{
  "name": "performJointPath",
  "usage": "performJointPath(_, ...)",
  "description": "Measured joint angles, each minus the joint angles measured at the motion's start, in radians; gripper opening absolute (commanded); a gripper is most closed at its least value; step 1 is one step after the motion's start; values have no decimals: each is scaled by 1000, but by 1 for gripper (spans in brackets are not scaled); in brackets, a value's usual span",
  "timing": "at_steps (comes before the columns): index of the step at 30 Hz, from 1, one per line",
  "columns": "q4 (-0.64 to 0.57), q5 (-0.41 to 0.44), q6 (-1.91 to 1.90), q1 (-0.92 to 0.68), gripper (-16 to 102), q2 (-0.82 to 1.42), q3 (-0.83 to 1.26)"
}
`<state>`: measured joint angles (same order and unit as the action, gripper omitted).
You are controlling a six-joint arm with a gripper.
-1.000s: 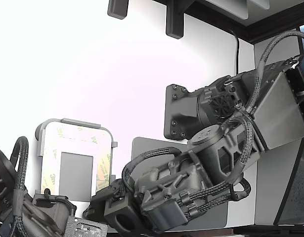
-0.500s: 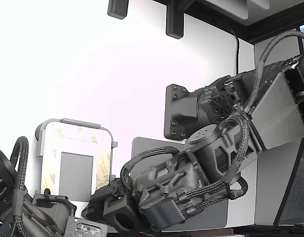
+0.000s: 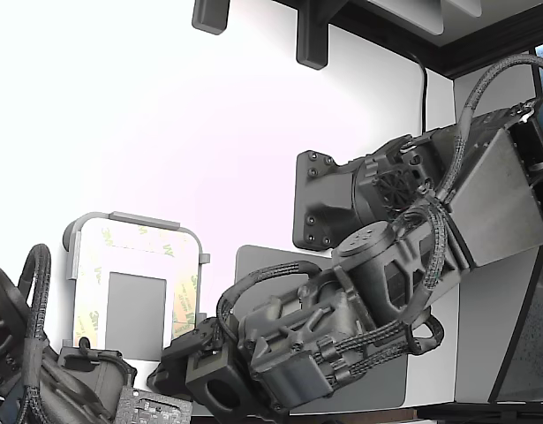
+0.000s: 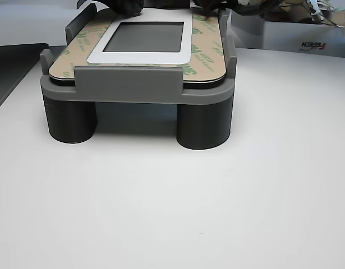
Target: Peel off protective film from adhesive tape.
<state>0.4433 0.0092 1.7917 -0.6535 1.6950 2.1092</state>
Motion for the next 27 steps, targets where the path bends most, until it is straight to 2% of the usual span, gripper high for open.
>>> performJointPath(27,43,0,-11,-3,-11,8,-15)
